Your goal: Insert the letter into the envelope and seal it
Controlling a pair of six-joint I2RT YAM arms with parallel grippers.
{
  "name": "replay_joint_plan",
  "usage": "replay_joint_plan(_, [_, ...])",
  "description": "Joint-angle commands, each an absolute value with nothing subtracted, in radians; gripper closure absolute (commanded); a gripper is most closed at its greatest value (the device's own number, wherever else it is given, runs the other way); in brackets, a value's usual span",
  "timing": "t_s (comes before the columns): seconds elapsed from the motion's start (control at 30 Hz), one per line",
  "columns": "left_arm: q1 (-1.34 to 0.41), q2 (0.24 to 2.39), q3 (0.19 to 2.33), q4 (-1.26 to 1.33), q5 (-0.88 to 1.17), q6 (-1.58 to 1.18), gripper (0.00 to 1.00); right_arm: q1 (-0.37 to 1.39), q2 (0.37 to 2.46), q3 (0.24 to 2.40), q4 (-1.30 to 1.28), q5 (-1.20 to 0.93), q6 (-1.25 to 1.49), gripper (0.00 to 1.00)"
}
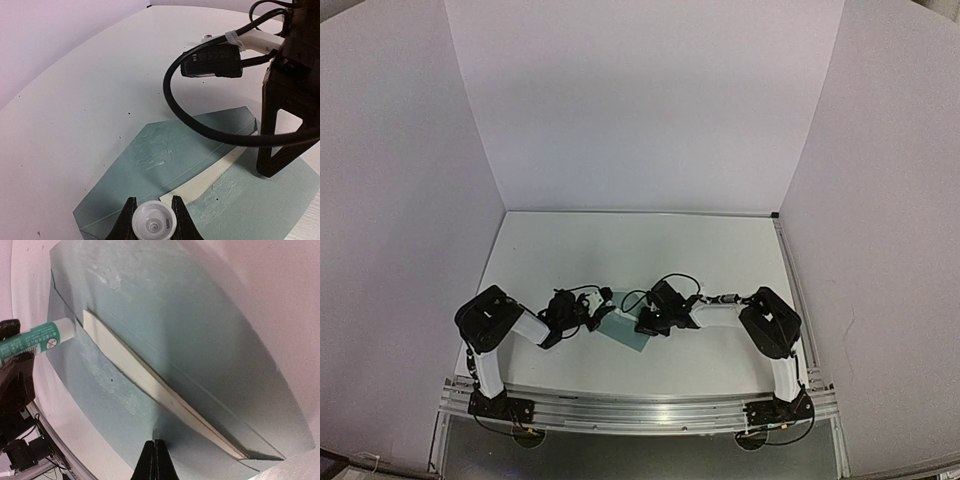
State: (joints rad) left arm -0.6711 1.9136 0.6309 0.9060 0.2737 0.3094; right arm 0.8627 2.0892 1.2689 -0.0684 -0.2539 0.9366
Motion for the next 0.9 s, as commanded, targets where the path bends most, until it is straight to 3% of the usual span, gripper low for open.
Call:
replay_joint_plan(0.0, [-0.641,1.747,0.739,0.747,0.304,0.124,1.0,0.847,2.071,1.384,-0.104,-0.318,0.837,0.97])
replay_joint_plan(0.1, [-0.617,1.656,0.791,0.651,0.358,-0.011,1.0,0.831,2.029,1.443,-0.104,-0.345,0.813,0.85])
replay_joint_plan(0.27, [-0.577,1.533,0.842,0.546,0.413,-0.234,1.0,0.817,1.915,1.458,-0.104,-0.344,0.794,0.57])
replay_joint_plan(0.57, [-0.57,1.495,0.733,0.609,0.416,-0.473,1.0,0.814,1.842,1.41,-0.076,-0.354,0.807,0.38])
replay_joint_plan(0.73, [-0.52,1.494,0.766,0.699,0.411,-0.826,1.0,0.81,1.786,1.301,0.277,-0.355,0.911,0.27])
replay_joint_plan(0.87, [-0.518,1.494,0.794,0.745,0.415,-1.03,1.0,0.82,1.793,1.283,0.349,-0.324,0.924,0.19])
